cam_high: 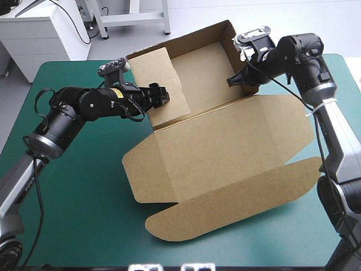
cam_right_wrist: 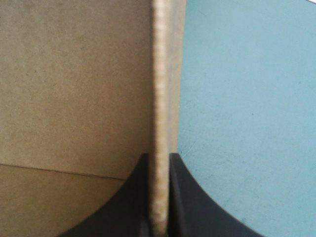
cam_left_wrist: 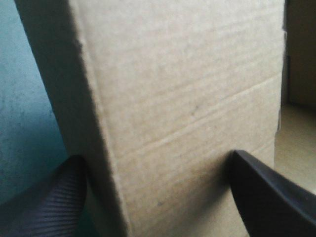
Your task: Fold the box
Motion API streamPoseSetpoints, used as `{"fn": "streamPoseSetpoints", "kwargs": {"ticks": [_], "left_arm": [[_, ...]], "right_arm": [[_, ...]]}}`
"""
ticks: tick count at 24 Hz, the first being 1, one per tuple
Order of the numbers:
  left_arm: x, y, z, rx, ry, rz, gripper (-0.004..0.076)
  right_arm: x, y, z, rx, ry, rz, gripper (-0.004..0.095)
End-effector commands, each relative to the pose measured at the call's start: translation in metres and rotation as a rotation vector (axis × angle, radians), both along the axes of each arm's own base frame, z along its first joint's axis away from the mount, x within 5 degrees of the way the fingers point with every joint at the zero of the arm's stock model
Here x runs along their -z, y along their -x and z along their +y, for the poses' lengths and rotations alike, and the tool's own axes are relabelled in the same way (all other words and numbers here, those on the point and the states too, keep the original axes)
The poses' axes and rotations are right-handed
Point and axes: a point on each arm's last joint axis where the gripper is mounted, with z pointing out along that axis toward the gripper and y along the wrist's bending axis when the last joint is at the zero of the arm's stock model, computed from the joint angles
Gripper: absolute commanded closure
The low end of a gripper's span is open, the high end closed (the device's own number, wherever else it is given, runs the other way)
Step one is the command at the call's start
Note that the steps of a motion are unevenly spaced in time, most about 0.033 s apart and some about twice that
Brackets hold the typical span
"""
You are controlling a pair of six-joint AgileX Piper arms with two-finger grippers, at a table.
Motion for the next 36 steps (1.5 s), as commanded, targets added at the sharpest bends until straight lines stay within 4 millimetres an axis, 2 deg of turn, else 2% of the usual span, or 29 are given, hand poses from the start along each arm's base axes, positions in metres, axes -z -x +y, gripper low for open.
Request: {"fn": "streamPoseSetpoints", "kwargs": {"ticks": [1,6,10,17,21,27,36], "left_arm": [[-0.02,0.007,0.001,-0.019,0.042,-0.062,0.0156],[-0.026,0.012,0.005,-0.005,-0.006,-0.053,0.0156],[-0.019,0.012,0.01,-0.008,-0.103,-0.024,0.0156],[-0.019,0.004,0.007,-0.056,-0.045,-0.047,0.016],[-0.014,0.0,0.005,-0.069,-0.033,-0.022,0.0295],[-0.016,-0.002,0.005,-0.119,0.031,-0.013,0.0731],[-0.022,-0.005,0.009,-0.135,-0.049,-0.04,0.0732]], "right_arm": [[-0.042,0.027,0.013,-0.03,-0.07,-0.149,0.0921],[-0.045,0.03,0.023,-0.006,0.005,-0.19,0.0921],[-0.063,0.042,0.023,-0.011,-0.026,-0.267,0.0921],[-0.072,0.053,0.019,-0.011,-0.032,-0.285,0.0922],[-0.071,0.053,0.019,-0.011,-0.027,-0.269,0.0922],[-0.071,0.053,0.019,-0.007,-0.03,-0.266,0.0922],[-0.067,0.052,0.013,0.075,-0.017,-0.233,0.0922]]}}
